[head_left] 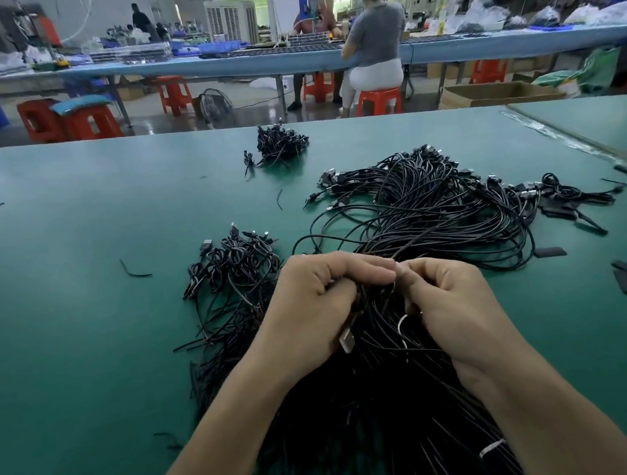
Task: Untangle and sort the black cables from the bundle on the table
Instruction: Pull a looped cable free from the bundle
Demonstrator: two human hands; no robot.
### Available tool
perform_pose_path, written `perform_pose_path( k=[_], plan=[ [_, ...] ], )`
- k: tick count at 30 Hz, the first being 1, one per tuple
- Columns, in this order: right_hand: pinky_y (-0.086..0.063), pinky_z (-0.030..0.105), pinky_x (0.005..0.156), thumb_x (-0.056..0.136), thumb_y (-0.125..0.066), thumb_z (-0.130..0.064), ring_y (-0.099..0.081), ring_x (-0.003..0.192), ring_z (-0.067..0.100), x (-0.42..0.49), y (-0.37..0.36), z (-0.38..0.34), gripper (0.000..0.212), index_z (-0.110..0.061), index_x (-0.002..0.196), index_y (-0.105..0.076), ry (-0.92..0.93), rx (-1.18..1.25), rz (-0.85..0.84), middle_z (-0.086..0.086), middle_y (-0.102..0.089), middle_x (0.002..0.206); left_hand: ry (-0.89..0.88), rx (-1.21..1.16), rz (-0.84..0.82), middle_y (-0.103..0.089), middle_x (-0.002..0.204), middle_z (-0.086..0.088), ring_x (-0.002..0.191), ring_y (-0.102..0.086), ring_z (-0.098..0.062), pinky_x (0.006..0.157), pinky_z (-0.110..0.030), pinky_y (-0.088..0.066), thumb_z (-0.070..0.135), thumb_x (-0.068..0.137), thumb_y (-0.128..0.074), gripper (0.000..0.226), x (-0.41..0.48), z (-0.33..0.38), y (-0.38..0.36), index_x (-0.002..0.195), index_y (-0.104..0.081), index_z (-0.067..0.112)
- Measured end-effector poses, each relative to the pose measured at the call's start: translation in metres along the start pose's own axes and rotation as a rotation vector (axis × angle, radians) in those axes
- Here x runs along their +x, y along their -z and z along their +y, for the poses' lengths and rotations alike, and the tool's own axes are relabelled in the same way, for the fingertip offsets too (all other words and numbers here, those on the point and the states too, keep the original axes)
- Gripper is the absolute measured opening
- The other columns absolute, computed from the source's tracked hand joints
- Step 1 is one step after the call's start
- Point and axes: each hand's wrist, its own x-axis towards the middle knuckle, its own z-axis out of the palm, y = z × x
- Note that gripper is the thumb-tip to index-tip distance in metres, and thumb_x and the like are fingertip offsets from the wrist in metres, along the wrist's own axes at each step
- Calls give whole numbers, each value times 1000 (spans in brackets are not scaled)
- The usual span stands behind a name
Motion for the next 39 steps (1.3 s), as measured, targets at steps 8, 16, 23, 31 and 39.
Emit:
perform_pose_path(
  k=[8, 16, 23, 31, 39],
  plan=[
    [-45, 20, 56, 93, -66, -24, -52, 56, 1, -2, -1, -9, 19, -20, 75, -69, 264, -101, 38, -13, -64, 60, 41, 180, 17, -49, 55, 9, 51, -40, -5, 51, -17, -34, 18, 76, -86, 8, -2, 0, 3, 78, -79, 21],
    [-48, 22, 59, 90, -69, -25, -59, 59, 6, -12, -5, -20, 15, -22, 76, -68, 398, -225, 32, -10, -69, 66, 363, -205, -40, -72, 68, -13, 53, -67, -20, 47, -23, -51, 13, 104, -42, 40, -2, 10, -7, 77, -71, 8],
    [-42, 11, 61, 90, -70, -18, -59, 66, 2, -13, -7, -15, 15, -24, 76, -67, 408, -322, 18, -9, -66, 73, 601, -631, 15, -70, 66, -12, 55, -69, -22, 48, -24, -55, 42, 99, -46, 50, 5, 13, 1, 72, -73, 10],
    [-39, 13, 50, 90, -70, -24, -51, 52, 2, -13, -5, -12, 17, -24, 73, -69, 342, -376, -45, -13, -63, 59, 443, -485, 70, -74, 72, -5, 58, -69, -11, 53, -19, -54, 20, 58, -79, 11, 3, 0, 7, 70, -80, 19],
    [-31, 11, 41, 92, -66, -26, -37, 41, -2, -8, -2, -7, 24, -14, 72, -71, 47, -117, -107, -14, -48, 45, 286, -390, 81, -77, 86, -13, 72, -72, -17, 67, -22, -57, 15, 62, -82, 23, 2, -7, 7, 85, -79, 14]
  ],
)
